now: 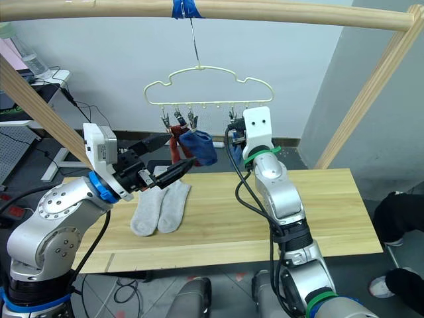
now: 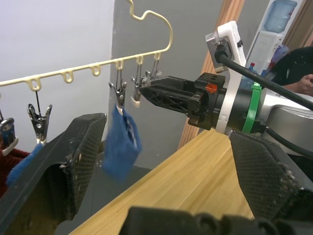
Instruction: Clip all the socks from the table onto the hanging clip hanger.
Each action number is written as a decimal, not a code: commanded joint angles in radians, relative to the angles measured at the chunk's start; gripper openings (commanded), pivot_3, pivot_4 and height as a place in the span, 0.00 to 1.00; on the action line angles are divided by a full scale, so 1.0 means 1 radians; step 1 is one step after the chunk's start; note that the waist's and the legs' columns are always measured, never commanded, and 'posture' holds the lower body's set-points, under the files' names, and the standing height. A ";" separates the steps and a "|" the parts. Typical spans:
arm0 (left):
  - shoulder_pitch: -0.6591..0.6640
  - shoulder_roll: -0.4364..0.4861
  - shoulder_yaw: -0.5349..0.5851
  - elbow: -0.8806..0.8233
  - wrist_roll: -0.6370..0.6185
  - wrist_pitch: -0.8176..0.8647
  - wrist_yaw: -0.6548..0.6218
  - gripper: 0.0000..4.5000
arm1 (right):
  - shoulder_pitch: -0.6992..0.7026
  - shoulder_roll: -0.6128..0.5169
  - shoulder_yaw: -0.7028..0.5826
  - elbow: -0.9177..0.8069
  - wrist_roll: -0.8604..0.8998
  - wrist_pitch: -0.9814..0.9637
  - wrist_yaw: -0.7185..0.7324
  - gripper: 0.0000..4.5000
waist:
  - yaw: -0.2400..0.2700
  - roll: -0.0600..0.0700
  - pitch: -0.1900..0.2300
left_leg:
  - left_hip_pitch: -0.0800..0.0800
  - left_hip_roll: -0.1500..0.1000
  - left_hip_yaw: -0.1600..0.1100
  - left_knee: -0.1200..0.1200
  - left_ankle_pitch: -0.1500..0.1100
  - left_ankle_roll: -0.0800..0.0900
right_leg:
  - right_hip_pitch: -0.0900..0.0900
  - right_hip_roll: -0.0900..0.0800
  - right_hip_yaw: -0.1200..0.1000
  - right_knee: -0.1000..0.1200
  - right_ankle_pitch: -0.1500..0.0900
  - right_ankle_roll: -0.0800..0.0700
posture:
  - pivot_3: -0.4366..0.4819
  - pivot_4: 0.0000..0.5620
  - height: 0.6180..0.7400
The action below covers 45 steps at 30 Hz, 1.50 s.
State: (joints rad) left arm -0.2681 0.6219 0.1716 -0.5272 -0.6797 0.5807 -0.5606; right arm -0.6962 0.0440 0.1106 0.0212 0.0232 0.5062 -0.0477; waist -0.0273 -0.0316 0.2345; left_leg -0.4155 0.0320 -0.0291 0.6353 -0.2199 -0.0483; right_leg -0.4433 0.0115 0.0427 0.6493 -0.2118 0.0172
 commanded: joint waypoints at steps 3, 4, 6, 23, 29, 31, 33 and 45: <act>-0.010 -0.004 -0.002 -0.035 0.006 -0.020 -0.001 1.00 | -0.048 0.013 -0.029 0.017 -0.015 -0.046 -0.020 0.35 | 0.000 0.000 0.000 | 0.000 0.000 0.000 0.000 0.000 0.000 | 0.000 0.000 0.000 0.000 0.000 0.000 | 0.56 0.42 1.00; -0.011 -0.004 -0.003 -0.034 0.007 -0.020 -0.001 1.00 | -0.054 0.014 -0.031 0.026 -0.015 -0.049 -0.022 0.35 | 0.000 0.000 0.000 | 0.000 0.000 0.000 0.000 0.000 0.000 | 0.000 0.000 0.000 0.000 0.000 0.000 | 0.56 0.42 1.00; -0.011 -0.004 -0.003 -0.033 0.007 -0.021 -0.002 1.00 | -0.065 0.016 -0.036 0.046 -0.014 -0.058 -0.027 0.35 | 0.000 0.000 0.000 | 0.000 0.000 0.000 0.000 0.000 0.000 | 0.000 0.000 0.000 0.000 0.000 0.000 | 0.56 0.42 1.00; 0.002 -0.003 0.001 -0.038 0.020 -0.030 -0.008 1.00 | -0.076 0.027 -0.060 0.076 -0.017 -0.056 -0.050 0.35 | 0.000 0.000 0.000 | 0.000 0.000 0.000 -0.001 0.000 0.000 | 0.000 0.000 0.000 -0.001 0.000 0.000 | 0.57 0.41 1.00; 0.002 -0.004 0.000 -0.037 0.023 -0.032 -0.012 1.00 | -0.091 0.034 -0.069 0.101 -0.012 -0.062 -0.053 0.35 | 0.000 0.000 0.000 | 0.000 0.000 0.000 -0.001 0.000 0.000 | 0.000 0.000 0.000 -0.001 0.000 0.000 | 0.57 0.40 1.00; -0.001 -0.005 -0.004 -0.033 0.026 -0.034 -0.013 1.00 | -0.099 0.038 -0.070 0.117 -0.012 -0.070 -0.054 0.35 | 0.000 0.000 0.000 | 0.000 0.000 0.000 -0.001 0.000 0.000 | 0.000 0.000 0.000 -0.001 0.000 0.000 | 0.57 0.40 1.00; -0.002 -0.005 -0.005 -0.032 0.028 -0.037 -0.014 1.00 | -0.106 0.041 -0.073 0.129 -0.011 -0.076 -0.055 0.35 | 0.000 0.000 0.000 | 0.000 0.000 0.000 -0.001 0.000 0.000 | 0.000 0.000 0.000 -0.001 0.000 0.000 | 0.57 0.40 1.00; 0.005 -0.009 -0.003 -0.045 0.033 -0.031 -0.008 1.00 | -0.144 0.051 -0.093 0.188 -0.013 -0.116 -0.068 0.35 | 0.001 0.000 0.000 | 0.000 0.000 0.000 -0.001 0.000 0.000 | 0.000 0.000 0.000 -0.001 0.000 0.000 | 0.58 0.40 1.00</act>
State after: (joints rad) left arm -0.2667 0.6137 0.1621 -0.5293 -0.6479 0.5628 -0.5737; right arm -0.8070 0.0899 0.0282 0.2244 0.0148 0.4207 -0.1082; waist -0.0264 -0.0315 0.2345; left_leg -0.4158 0.0319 -0.0291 0.6345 -0.2199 -0.0483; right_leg -0.4433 0.0113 0.0426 0.6483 -0.2118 0.0171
